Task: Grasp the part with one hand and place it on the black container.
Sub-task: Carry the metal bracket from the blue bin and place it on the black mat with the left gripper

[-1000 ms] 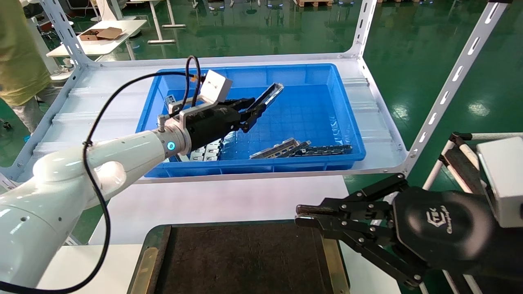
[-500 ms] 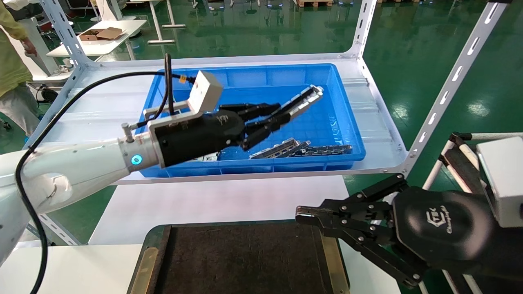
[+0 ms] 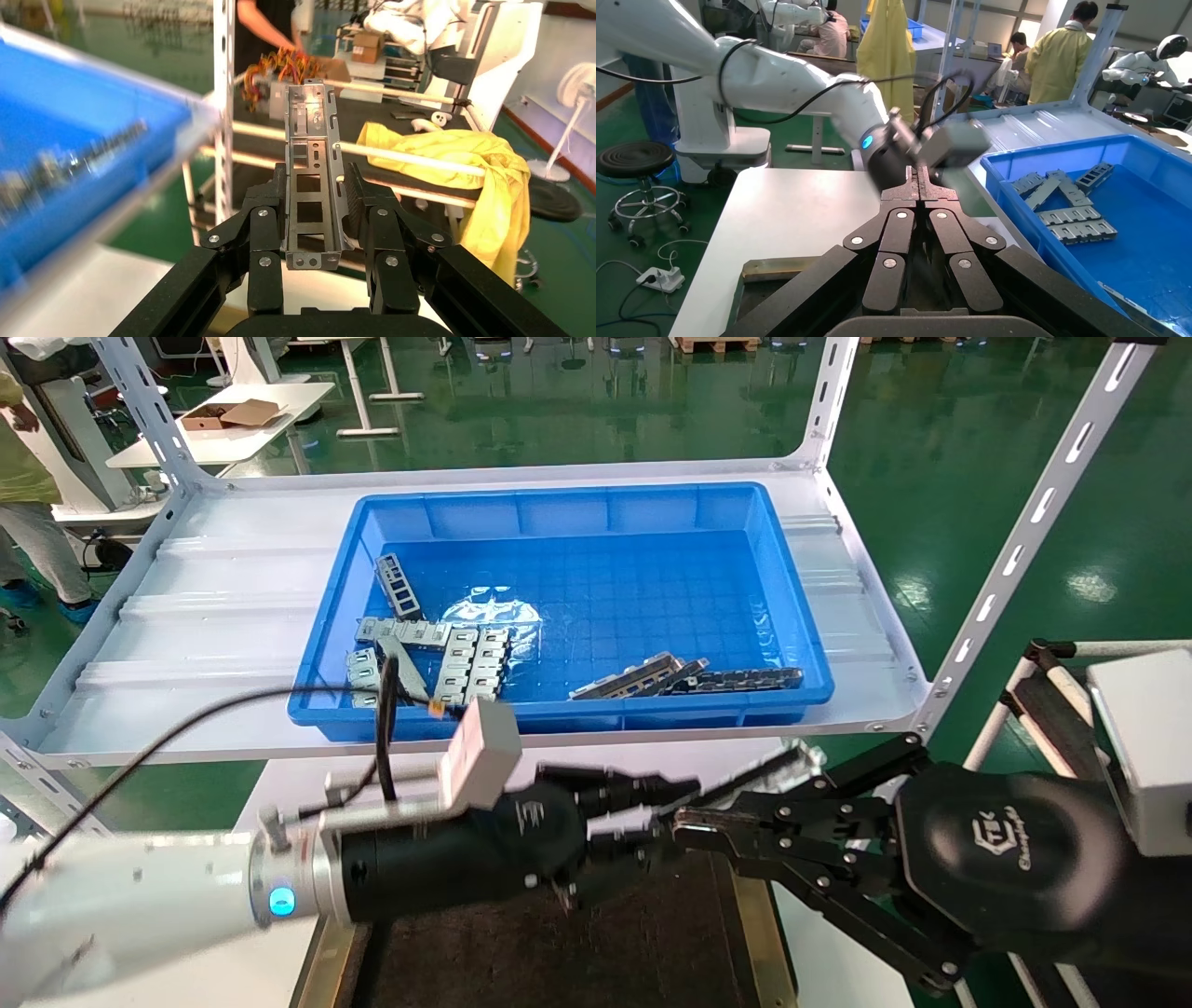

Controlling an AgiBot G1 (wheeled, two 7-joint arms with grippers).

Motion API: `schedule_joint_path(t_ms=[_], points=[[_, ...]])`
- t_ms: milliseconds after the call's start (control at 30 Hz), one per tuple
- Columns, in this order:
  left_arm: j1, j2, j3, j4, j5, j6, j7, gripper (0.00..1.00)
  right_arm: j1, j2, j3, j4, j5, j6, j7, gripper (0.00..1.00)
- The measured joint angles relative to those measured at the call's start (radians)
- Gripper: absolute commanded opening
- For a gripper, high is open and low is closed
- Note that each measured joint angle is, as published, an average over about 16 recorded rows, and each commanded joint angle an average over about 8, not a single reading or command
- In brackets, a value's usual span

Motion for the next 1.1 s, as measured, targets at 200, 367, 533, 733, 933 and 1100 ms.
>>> schedule_joint_path(t_ms=[200, 367, 533, 733, 933, 1100], points=[[0.188, -0.037, 0.032, -0.187, 0.024, -0.211, -0.077, 0.00, 0.000, 0.000, 0.000, 0.000, 0.000, 0.000, 0.000, 0.00], [0.326, -0.026, 0.059, -0.284, 0.051, -0.434, -0.126, 0.00, 0.000, 0.000, 0.000, 0.000, 0.000, 0.000, 0.000, 0.00], [0.420, 0.023, 0.085, -0.326, 0.073, -0.652, -0.168, 0.00, 0.000, 0.000, 0.000, 0.000, 0.000, 0.000, 0.000, 0.00], [0.472, 0.116, 0.116, -0.324, 0.081, -0.881, -0.212, 0.00, 0.000, 0.000, 0.000, 0.000, 0.000, 0.000, 0.000, 0.00], [0.481, 0.215, 0.146, -0.290, 0.075, -1.057, -0.240, 0.00, 0.000, 0.000, 0.000, 0.000, 0.000, 0.000, 0.000, 0.00], [0.477, 0.288, 0.164, -0.254, 0.069, -1.169, -0.250, 0.00, 0.000, 0.000, 0.000, 0.000, 0.000, 0.000, 0.000, 0.00]])
